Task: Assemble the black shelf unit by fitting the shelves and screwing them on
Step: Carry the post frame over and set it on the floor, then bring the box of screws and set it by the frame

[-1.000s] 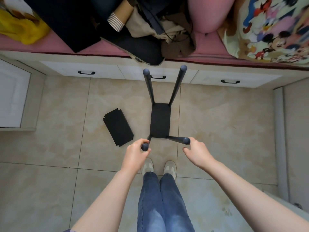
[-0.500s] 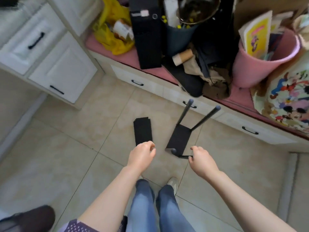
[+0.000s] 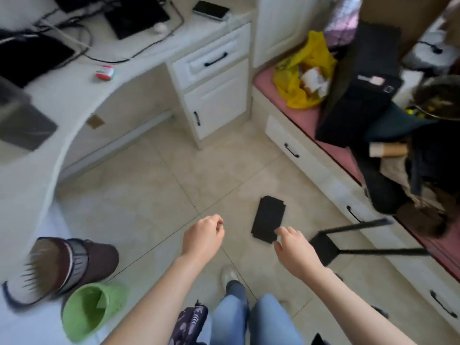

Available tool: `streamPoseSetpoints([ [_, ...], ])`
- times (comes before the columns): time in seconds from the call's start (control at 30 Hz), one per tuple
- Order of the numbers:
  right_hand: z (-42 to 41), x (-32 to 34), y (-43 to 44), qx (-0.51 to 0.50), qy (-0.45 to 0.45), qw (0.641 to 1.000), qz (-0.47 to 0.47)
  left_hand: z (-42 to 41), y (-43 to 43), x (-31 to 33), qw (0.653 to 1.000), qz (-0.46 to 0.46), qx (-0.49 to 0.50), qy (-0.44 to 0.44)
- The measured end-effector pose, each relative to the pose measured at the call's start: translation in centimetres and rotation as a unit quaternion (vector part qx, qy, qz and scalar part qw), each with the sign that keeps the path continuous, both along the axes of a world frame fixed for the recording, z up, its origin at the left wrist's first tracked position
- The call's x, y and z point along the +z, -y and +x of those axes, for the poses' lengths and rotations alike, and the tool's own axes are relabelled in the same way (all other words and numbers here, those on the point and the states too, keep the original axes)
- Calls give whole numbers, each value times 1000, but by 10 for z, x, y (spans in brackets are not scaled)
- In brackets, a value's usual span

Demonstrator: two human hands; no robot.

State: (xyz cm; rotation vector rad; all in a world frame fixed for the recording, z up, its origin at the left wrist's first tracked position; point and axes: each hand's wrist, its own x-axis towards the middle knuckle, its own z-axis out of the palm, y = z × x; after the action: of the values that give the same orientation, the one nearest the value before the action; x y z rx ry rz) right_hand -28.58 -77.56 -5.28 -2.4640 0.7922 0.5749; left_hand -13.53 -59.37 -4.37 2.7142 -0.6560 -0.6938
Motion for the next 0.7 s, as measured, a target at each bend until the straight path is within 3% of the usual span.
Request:
streamPoseSetpoints([
  [0.27,126,5,-63,133,18,991,4,74,-90,16,989,-27,145,26],
  [0.7,319,21,-129,294,49,954,21,179,-197,28,934,-36,352,48],
])
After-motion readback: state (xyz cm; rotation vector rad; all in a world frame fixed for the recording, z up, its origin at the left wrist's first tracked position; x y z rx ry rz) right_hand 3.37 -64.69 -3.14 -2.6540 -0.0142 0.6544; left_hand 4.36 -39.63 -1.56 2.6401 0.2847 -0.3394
